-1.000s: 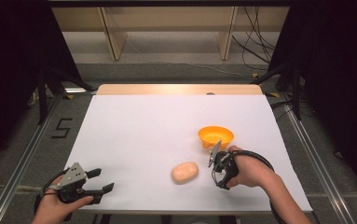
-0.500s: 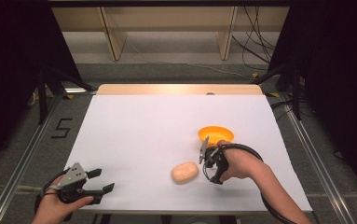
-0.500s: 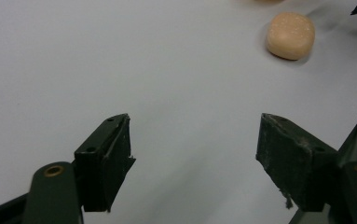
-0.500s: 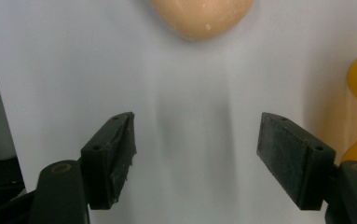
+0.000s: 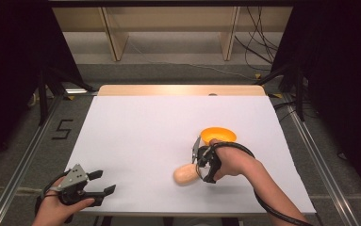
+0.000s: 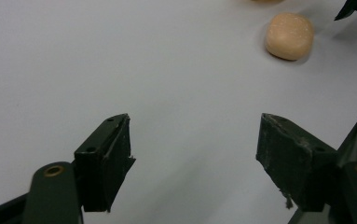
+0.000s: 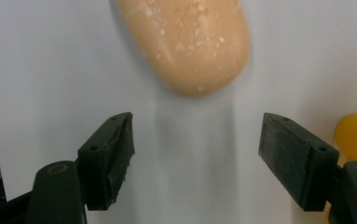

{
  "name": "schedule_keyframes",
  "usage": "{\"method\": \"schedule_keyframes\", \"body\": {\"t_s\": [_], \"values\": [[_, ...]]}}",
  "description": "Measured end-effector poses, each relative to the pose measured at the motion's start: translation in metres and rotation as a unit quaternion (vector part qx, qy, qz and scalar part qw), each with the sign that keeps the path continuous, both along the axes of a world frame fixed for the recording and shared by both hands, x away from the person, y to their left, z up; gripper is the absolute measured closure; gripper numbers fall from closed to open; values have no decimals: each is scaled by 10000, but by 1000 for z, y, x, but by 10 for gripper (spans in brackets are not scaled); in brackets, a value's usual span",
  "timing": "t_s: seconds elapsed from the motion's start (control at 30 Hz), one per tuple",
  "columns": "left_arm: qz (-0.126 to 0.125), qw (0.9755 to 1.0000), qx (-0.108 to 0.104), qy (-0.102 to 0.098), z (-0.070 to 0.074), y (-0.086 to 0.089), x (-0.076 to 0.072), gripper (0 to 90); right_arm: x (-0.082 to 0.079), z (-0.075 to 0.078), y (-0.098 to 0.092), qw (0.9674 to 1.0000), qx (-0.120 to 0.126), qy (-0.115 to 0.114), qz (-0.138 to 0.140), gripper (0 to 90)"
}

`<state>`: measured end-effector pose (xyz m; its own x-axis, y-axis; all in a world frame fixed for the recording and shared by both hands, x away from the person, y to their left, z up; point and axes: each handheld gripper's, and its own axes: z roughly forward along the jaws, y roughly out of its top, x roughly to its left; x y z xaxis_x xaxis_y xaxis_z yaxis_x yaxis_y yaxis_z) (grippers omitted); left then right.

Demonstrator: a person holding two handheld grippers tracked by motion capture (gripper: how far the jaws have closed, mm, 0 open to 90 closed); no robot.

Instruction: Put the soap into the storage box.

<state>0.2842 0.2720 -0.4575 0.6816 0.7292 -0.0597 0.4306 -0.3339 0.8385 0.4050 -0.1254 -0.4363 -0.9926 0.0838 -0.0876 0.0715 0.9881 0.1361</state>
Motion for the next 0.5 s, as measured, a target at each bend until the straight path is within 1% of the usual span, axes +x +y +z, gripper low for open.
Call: {"method": "schedule_keyframes", "body": {"t_s": [0.03,0.07,0.1,0.13,0.17,0.2,0.23,0.27,0.3,0.33,0.37,0.4,0.43,0.47,0.5], "values": [[2,10000,-3,3,0,0,0,258,0,0,1,10000,-3,55,-14,272],[2,10000,-7,0,0,0,0,258,-2,1,4,9998,-51,93,-147,271],[3,10000,-8,-6,0,0,0,258,-4,1,7,9992,-57,169,-345,270],[1,10000,-10,-7,0,0,0,258,0,-1,9,9999,43,60,-75,270],[-5,10000,-7,-5,0,0,0,258,1,-1,10,10000,32,45,69,269],[-5,10000,-2,-12,0,0,0,258,1,-1,13,9999,47,102,60,269],[-5,10000,-2,-12,0,0,0,258,1,-1,13,9999,47,102,60,269],[-8,10000,-8,-12,0,1,0,258,2,-2,18,9998,58,79,186,267],[-8,10000,-8,-12,0,1,0,258,2,-2,18,9998,58,79,186,267],[24,10000,-16,-18,0,0,-1,258,1,-2,21,9999,20,102,93,264],[24,10000,-16,-18,0,0,-1,258,1,-2,21,9999,20,102,93,264],[-21,10000,-45,-2,1,0,0,258,3,-3,24,9997,13,80,233,262],[2,10000,-51,-24,0,0,0,258,4,-3,26,9997,25,99,234,262],[2,10000,-51,-24,0,0,0,258,3,-3,27,9997,-9,79,224,261],[15,10000,-1,-29,1,0,0,257,3,-2,29,9997,-102,149,189,259]]}}
